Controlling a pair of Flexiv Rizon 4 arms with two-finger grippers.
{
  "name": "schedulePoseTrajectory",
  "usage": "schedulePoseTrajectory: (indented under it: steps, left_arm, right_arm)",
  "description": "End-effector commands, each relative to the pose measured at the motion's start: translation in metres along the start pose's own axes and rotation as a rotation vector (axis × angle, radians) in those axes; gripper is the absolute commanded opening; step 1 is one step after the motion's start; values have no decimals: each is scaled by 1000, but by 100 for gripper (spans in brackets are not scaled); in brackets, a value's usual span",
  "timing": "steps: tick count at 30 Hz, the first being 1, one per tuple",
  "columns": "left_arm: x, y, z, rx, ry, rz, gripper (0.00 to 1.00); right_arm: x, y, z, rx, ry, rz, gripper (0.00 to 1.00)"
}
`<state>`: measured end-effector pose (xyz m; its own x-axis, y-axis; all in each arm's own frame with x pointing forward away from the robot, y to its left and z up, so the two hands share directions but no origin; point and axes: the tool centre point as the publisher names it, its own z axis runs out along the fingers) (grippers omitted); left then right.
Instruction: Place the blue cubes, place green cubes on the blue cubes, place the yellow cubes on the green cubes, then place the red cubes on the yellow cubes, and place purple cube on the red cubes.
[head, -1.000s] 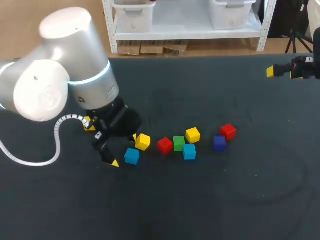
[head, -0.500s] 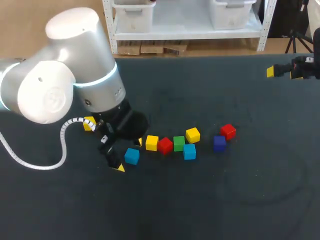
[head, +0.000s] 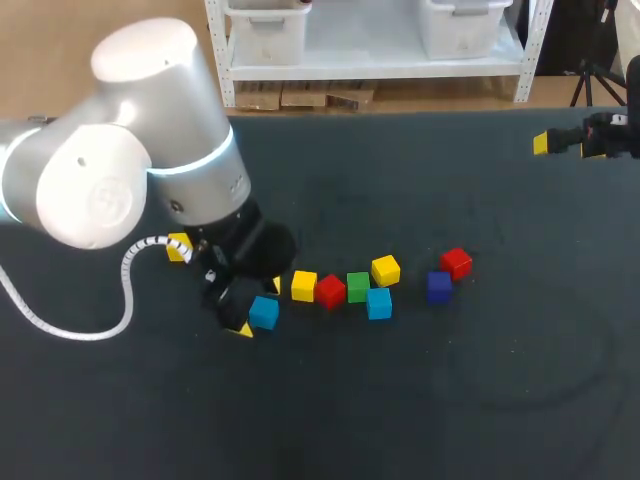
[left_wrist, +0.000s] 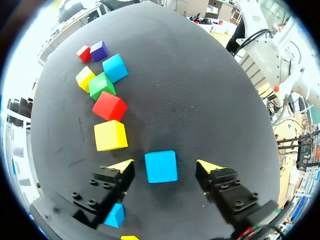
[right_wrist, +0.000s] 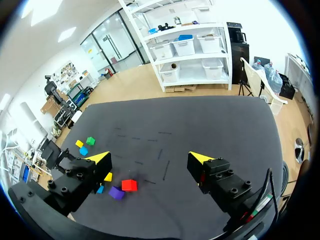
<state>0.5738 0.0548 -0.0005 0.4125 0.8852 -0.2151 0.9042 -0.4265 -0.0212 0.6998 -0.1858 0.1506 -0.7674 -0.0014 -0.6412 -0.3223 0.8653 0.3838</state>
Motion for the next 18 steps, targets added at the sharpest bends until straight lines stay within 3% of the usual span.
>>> schedulePoseTrajectory:
  steps: [1,3,10,12,15,18]
  left_arm:
    - [-1,4,-1,9,3,-4,41]
    - [-2,4,-2,10,4,-9,35]
    - [-4,3,0,23,-1,-34,28]
    - [-4,2,1,25,-2,-40,21]
    - [-4,1,0,24,-2,-46,0]
    - [-3,0,-5,21,-1,-53,0]
  right_arm:
    - [0,1,0,4,-1,1,100]
    - [0,1,0,4,-1,1,100]
    - [0,1,0,4,-1,1,100]
    - [0,1,0,4,-1,1,100]
    - [0,1,0,4,-1,1,100]
    - [0,1,0,4,-1,1,100]
